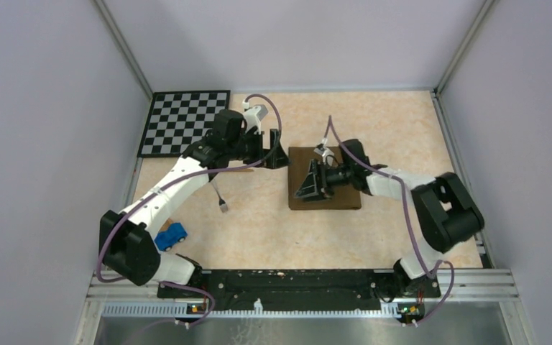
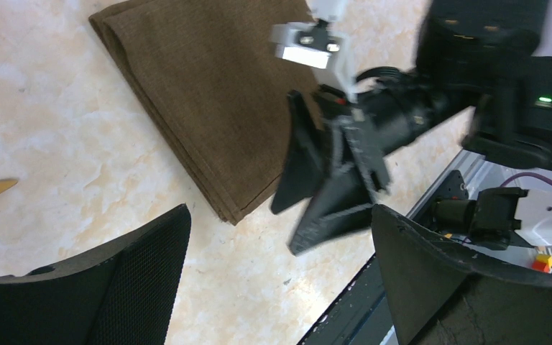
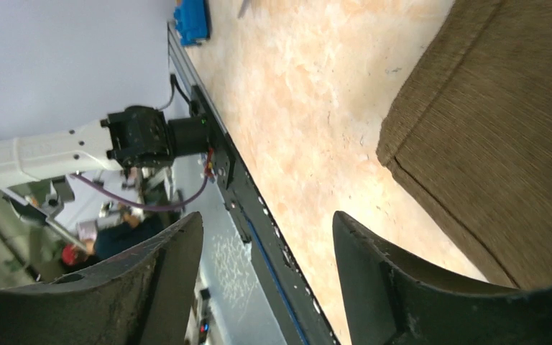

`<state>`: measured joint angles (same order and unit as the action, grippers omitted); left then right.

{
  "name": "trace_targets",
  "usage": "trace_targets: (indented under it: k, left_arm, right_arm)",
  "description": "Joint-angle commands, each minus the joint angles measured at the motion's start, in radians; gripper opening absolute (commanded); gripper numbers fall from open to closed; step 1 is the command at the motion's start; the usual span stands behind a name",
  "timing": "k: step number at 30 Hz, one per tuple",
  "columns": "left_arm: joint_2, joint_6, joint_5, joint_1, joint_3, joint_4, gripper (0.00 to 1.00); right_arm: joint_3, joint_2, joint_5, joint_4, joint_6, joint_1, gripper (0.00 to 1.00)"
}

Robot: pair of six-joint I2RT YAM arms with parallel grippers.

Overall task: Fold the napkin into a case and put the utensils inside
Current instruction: Fold the rectangle-folded napkin at the center of the board, then smooth out the square-folded napkin at the center of the board.

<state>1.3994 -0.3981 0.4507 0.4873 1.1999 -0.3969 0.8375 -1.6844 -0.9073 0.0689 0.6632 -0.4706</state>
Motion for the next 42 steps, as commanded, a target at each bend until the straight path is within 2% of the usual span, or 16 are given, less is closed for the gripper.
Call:
trace_targets:
  k: [1,3,7,11,13,16,20,23,26,31,34,37,42]
  left_arm:
    - [-0.022,-0.009,-0.03,0.005,-0.061,0.023,0.99]
    - [0.013,-0.03,0.012,0.005,-0.075,0.051,0.99]
    - [0.14,-0.066,0.077,0.054,-0.05,0.071,0.99]
    - [0.279,-0.075,0.017,0.127,0.011,0.061,0.93]
    - [0.354,-0.08,-0.045,0.133,0.06,0.006,0.92]
    - [0.422,-0.082,-0.121,0.134,0.092,-0.002,0.96]
    - [0.454,-0.109,-0.155,0.135,0.099,0.027,0.95]
    - [0.433,-0.095,-0.167,0.134,0.093,0.08,0.98]
    - [0.464,-0.064,-0.228,0.122,0.166,0.031,0.96]
    - [0.577,0.009,-0.339,0.086,0.328,-0.039,0.88]
    - [0.661,0.059,-0.364,0.068,0.429,-0.069,0.75]
    - [0.728,0.07,-0.336,0.042,0.512,-0.095,0.67]
    - [0.783,0.086,-0.329,0.029,0.562,-0.099,0.57]
  right_arm:
    - [-0.056,0.21,0.047,0.052,0.018,0.143,0.67]
    - [-0.049,0.219,0.039,0.009,-0.007,0.176,0.67]
    - [-0.034,0.204,0.189,-0.221,-0.126,0.22,0.61]
    - [-0.116,0.235,0.265,-0.256,-0.157,0.296,0.36]
    - [-0.122,0.241,0.312,-0.311,-0.193,0.3,0.29]
    - [-0.163,0.255,0.357,-0.318,-0.187,0.315,0.28]
    - [-0.21,0.23,0.41,-0.293,-0.185,0.36,0.25]
    - [-0.217,0.203,0.363,-0.251,-0.197,0.365,0.24]
    - [-0.223,0.202,0.314,-0.226,-0.201,0.365,0.25]
    - [-0.22,0.25,0.294,-0.244,-0.206,0.365,0.25]
    - [-0.212,0.287,0.309,-0.274,-0.218,0.365,0.25]
    - [-0.209,0.312,0.298,-0.289,-0.215,0.365,0.25]
    - [-0.212,0.335,0.288,-0.297,-0.211,0.365,0.25]
